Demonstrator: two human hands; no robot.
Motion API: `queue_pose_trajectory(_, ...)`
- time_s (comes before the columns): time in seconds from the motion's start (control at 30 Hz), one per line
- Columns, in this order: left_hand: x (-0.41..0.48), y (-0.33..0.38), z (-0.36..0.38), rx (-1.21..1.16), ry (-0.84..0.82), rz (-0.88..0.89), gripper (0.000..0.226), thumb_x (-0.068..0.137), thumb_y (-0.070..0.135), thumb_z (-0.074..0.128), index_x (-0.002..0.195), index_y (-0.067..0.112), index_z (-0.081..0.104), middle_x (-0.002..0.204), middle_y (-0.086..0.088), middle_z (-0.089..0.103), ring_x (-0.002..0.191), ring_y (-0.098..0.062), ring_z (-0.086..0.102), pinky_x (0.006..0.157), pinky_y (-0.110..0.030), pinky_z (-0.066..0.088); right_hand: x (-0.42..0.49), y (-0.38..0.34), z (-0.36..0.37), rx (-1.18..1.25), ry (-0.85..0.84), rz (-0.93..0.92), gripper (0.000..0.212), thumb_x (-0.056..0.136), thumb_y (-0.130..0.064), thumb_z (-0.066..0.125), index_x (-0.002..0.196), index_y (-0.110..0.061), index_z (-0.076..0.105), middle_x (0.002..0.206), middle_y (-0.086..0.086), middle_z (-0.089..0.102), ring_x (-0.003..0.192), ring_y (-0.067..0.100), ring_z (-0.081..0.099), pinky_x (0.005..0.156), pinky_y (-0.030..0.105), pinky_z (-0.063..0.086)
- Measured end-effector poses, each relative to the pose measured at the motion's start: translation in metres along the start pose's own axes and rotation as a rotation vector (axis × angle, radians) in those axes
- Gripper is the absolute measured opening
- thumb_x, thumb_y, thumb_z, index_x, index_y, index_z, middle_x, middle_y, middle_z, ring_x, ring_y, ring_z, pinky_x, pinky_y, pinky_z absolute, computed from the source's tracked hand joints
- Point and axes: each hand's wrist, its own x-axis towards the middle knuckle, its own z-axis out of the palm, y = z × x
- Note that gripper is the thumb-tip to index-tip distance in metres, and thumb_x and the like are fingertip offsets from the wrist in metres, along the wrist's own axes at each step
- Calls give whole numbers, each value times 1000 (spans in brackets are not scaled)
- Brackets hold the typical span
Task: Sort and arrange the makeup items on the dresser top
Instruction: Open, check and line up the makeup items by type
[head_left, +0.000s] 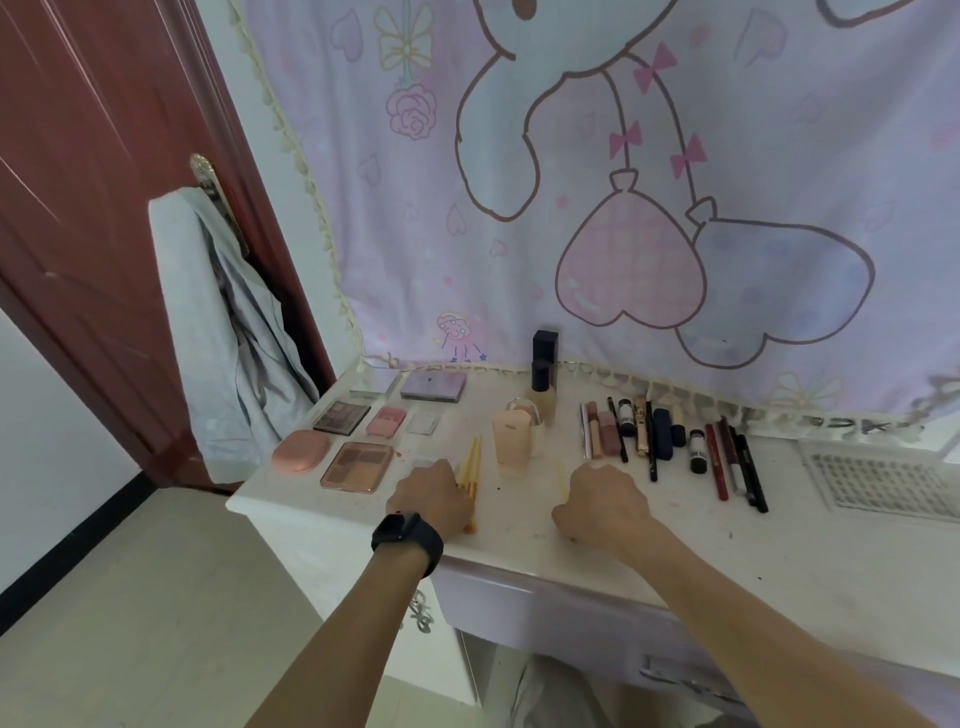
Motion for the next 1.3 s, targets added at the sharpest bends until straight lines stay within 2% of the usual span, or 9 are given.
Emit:
queue_pose_trajectory(0.1, -6, -3, 0, 44, 48, 2, 33, 96, 47, 47, 110, 19, 57, 108, -3, 64, 91, -25, 61, 69, -31, 47, -14, 2, 8, -39, -18, -75, 31, 89, -41, 59, 72, -20, 43, 79, -2, 47, 65, 13, 43, 50, 26, 30)
queue_pose_trajectory(0.23, -15, -5, 1, -13, 22, 29, 33, 92, 49, 54, 114, 25, 59, 109, -1, 66, 95, -24, 63, 72, -30, 47, -24, 2, 15, -14, -28, -164, 29, 88, -45, 59, 84, -16, 57, 79, -2, 54, 66, 14, 50, 55, 27, 39)
queue_pose_trajectory(0.43, -21, -11, 0, -56, 5, 4, 32, 91, 49, 57, 114, 28, 60, 113, 0, 67, 98, -25, 63, 74, -30, 48, -29, -18, 16, 19, -45, -219, 22, 85, -38, 60, 89, -17, 64, 84, 0, 62, 78, 19, 60, 72, 34, 55)
queue_pose_trajectory(0.57, -21, -13, 1, -63, 8, 17, 34, 92, 52, 55, 116, 30, 60, 114, 2, 68, 100, -23, 64, 78, -32, 51, -26, -40, 21, 70, -8, -227, 20, 90, -35, 58, 87, -17, 66, 83, 0, 65, 77, 19, 63, 72, 35, 57)
queue_pose_trajectory(0.77, -25, -23, 3, -131, 49, 64, 35, 95, 55, 50, 121, 34, 61, 111, 10, 68, 99, -17, 64, 84, -35, 54, -22, -54, 39, 395, 65, -188, 24, 95, -41, 56, 87, -25, 73, 86, -9, 72, 83, 13, 65, 82, 32, 54)
queue_pose_trajectory(0.83, -28, -31, 4, -172, 76, 110, 32, 96, 49, 51, 124, 34, 60, 114, 11, 65, 99, -14, 62, 83, -34, 54, -26, -48, 43, 453, 80, -222, 18, 95, -39, 56, 100, -30, 72, 96, -14, 71, 90, 8, 63, 86, 27, 51)
queue_pose_trajectory(1.03, -39, -39, 22, -264, 92, 305, 44, 92, 50, 59, 134, 37, 55, 136, 12, 46, 124, -8, 43, 91, -32, 52, -46, -2, 62, 386, 305, -323, 16, 98, -27, 58, 113, -28, 65, 102, -15, 59, 81, 2, 54, 76, 16, 41)
queue_pose_trajectory(1.2, -40, -31, 35, -180, 99, 360, 36, 94, 54, 53, 127, 42, 60, 138, 15, 45, 124, -6, 43, 87, -29, 54, -62, 49, 80, 249, 611, -409, 13, 92, -13, 68, 105, -14, 72, 103, -1, 68, 94, 17, 57, 79, 28, 51)
queue_pose_trajectory(1.3, -37, -30, 39, -165, 133, 354, 28, 98, 44, 51, 118, 32, 67, 135, 12, 50, 121, -8, 46, 85, -29, 53, -65, 66, 81, 112, 705, -426, 25, 95, -32, 56, 99, -17, 76, 102, -2, 71, 98, 21, 57, 78, 37, 53)
